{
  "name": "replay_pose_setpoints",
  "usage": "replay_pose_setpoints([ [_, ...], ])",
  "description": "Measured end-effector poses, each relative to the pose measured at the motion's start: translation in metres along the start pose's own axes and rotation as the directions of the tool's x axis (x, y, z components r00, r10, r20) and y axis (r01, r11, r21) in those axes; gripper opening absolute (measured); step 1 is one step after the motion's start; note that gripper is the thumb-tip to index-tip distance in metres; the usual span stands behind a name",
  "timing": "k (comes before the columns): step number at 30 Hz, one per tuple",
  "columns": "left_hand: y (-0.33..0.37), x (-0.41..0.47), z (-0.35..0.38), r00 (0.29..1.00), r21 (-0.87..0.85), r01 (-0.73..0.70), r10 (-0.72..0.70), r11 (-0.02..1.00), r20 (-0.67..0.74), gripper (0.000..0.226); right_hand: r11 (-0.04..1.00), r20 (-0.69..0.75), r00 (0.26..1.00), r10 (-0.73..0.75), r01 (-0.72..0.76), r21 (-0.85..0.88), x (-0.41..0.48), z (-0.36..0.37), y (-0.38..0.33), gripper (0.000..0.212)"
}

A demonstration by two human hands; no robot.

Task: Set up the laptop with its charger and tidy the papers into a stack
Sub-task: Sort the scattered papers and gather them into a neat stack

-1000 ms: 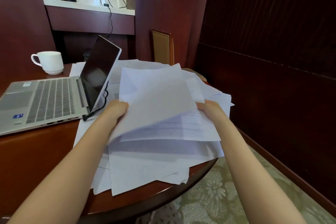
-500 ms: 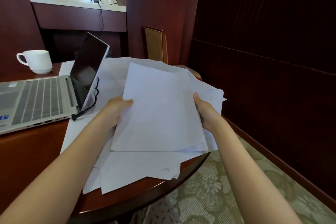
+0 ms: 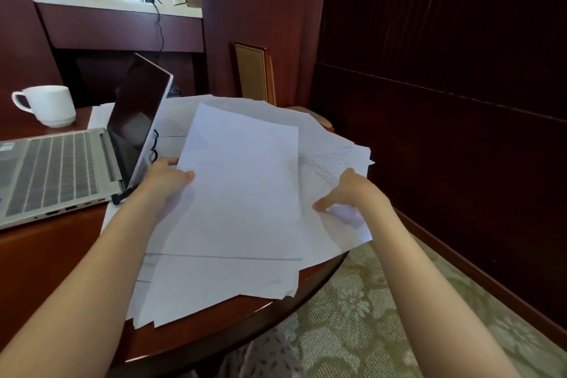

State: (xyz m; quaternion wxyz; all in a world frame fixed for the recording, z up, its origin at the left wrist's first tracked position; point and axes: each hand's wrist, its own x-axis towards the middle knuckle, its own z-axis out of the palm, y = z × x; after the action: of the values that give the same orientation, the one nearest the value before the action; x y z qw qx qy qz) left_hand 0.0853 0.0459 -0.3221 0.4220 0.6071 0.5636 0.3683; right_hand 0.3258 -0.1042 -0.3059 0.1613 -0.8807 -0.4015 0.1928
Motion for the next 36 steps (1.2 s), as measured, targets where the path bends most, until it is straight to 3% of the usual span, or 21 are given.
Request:
replay_pose_setpoints([
  [2, 0.001, 0.002, 0.0, 1.0, 0.044, -0.014, 0.013, 0.999, 0.007, 0.037, 1.0, 0.013, 1.0, -0.018, 0.018, 0.017, 0.003, 0.001, 0.001, 0.07],
  [5, 0.003, 0.0, -0.002, 1.0, 0.052, -0.01, 0.009, 0.999, 0.007, 0.034, 0.998, 0.048, 0.998, -0.036, 0.034, 0.045, 0.003, -0.002, 0.002, 0.064],
  [7, 0.0, 0.002, -0.006, 0.998, -0.054, 0.04, -0.037, 0.998, 0.057, 0.034, 0.994, 0.071, 0.995, -0.068, 0.062, 0.088, 0.003, -0.007, 0.002, 0.058],
  [9, -0.001, 0.001, -0.01, 0.986, -0.201, 0.127, -0.101, 0.971, 0.136, 0.032, 0.962, 0.032, 0.994, -0.105, 0.093, 0.258, 0.002, -0.013, 0.004, 0.049],
  [11, -0.003, 0.001, -0.014, 0.97, -0.305, 0.193, -0.135, 0.932, 0.203, 0.027, 0.853, 0.018, 0.991, -0.13, 0.103, 0.512, -0.002, -0.02, 0.007, 0.037],
  [14, -0.003, -0.001, -0.014, 0.936, -0.358, 0.253, -0.134, 0.899, 0.327, 0.016, 0.599, 0.037, 0.986, -0.16, 0.067, 0.798, -0.002, -0.023, 0.007, 0.028],
  [17, 0.002, -0.01, -0.01, 0.875, -0.352, 0.298, -0.106, 0.887, 0.472, 0.024, 0.429, 0.086, 0.969, -0.232, 0.023, 0.903, -0.003, -0.023, 0.005, 0.009],
  [19, 0.007, -0.016, -0.005, 0.839, -0.262, 0.225, -0.05, 0.939, 0.542, 0.025, 0.398, 0.075, 0.974, -0.216, 0.018, 0.917, 0.0, -0.019, 0.002, 0.011],
  [21, 0.01, -0.018, 0.002, 0.826, -0.019, 0.027, -0.011, 0.999, 0.563, 0.021, 0.411, 0.026, 0.992, -0.12, 0.026, 0.911, 0.008, -0.016, 0.004, 0.018],
  [24, 0.014, -0.023, 0.015, 0.853, 0.288, -0.211, 0.032, 0.934, 0.521, 0.024, 0.524, 0.05, 0.992, -0.114, 0.017, 0.851, 0.021, -0.012, 0.013, 0.013],
  [28, 0.011, -0.021, 0.026, 0.876, 0.309, -0.36, 0.205, 0.88, 0.436, 0.031, 0.693, 0.107, 0.993, -0.059, -0.036, 0.72, 0.021, -0.016, 0.022, 0.018],
  [32, 0.001, -0.014, 0.031, 0.898, 0.373, -0.406, 0.288, 0.834, 0.333, 0.023, 0.704, 0.195, 0.964, -0.179, -0.013, 0.71, 0.014, -0.017, 0.03, 0.039],
  [36, 0.001, -0.013, 0.04, 0.903, 0.318, -0.409, 0.33, 0.855, 0.273, 0.019, 0.888, 0.294, 0.909, -0.296, 0.148, 0.434, 0.002, -0.027, 0.024, 0.022],
])
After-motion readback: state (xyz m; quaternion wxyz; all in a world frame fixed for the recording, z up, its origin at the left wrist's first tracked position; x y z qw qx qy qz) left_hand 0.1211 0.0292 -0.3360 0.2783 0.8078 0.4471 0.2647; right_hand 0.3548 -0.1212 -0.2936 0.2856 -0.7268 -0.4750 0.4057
